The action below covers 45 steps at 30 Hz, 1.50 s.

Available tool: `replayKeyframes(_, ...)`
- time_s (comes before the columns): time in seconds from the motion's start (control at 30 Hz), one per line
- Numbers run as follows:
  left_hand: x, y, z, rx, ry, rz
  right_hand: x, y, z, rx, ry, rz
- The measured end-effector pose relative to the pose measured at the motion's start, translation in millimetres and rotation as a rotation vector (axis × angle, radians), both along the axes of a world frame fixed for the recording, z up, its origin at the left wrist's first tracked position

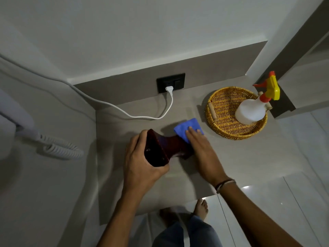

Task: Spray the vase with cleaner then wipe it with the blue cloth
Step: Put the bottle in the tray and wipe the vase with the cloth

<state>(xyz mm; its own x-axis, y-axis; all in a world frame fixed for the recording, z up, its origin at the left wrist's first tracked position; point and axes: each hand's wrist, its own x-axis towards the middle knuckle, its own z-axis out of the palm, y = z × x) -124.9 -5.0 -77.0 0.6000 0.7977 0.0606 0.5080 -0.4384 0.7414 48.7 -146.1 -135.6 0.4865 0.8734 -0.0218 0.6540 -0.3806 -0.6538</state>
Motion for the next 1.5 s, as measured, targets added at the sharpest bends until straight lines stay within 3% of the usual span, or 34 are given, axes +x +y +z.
replayKeyframes(0.1,2.6,8.6,-1.1,-0.037,-0.024,0.07,20.1,-2.3,2.2,0.119,0.305,-0.305)
replayKeyframes(0.17,4.2,17.0,-2.1,-0.16,-0.055,0.175,24.6,-6.1,6.0,0.241,0.653,-0.499)
replayKeyframes(0.27,7.3,23.1,1.6,-0.354,-0.033,0.287,25.4,-7.4,12.4,0.311,1.122,-0.625)
replayKeyframes(0.4,2.9,31.4,9.0,-0.327,0.186,0.039,32.0,3.1,16.4,0.275,1.24,-0.659)
replayKeyframes(0.5,0.8,33.4,16.7,-0.314,0.257,-0.156,45.5,7.0,16.6,0.234,1.215,-0.634)
replayKeyframes(0.63,6.7,28.2,21.0,0.017,0.245,-0.184,49.2,9.5,15.2,0.232,1.108,-0.61)
replayKeyframes(0.83,12.7,25.7,8.3,0.106,0.21,-0.195,10.1,0.2,37.0,0.246,0.407,-0.589)
replayKeyframes(0.93,19.6,23.5,1.7,0.108,0.193,-0.179,-23.6,-2.1,54.9,0.324,0.233,-0.251)
replayKeyframes(1.03,23.4,23.0,0.6,0.063,0.098,-0.161,-56.0,4.5,59.8,0.295,0.189,0.13)
replayKeyframes(1.13,22.3,21.7,4.8,0.131,0.128,-0.145,-25.4,-5.2,31.6,0.132,0.01,0.079)
replayKeyframes(1.23,25.5,16.5,7.6,0.19,0.179,-0.126,9.7,-14.2,25.3,-0.056,0.113,-0.078)
replayKeyframes(1.3,29.0,14.3,9.5,0.185,0.166,-0.114,-3.5,-0.6,38.7,0.038,0.195,-0.08)
replayKeyframes(1.4,28.1,12.5,7.9,0.151,0.119,-0.126,-57.9,17.3,55.4,0.22,0.206,0.101)
replayKeyframes(1.5,24.6,13.3,8.3,0.14,0.122,-0.126,-35.1,7.8,43.4,0.202,0.16,0.137)
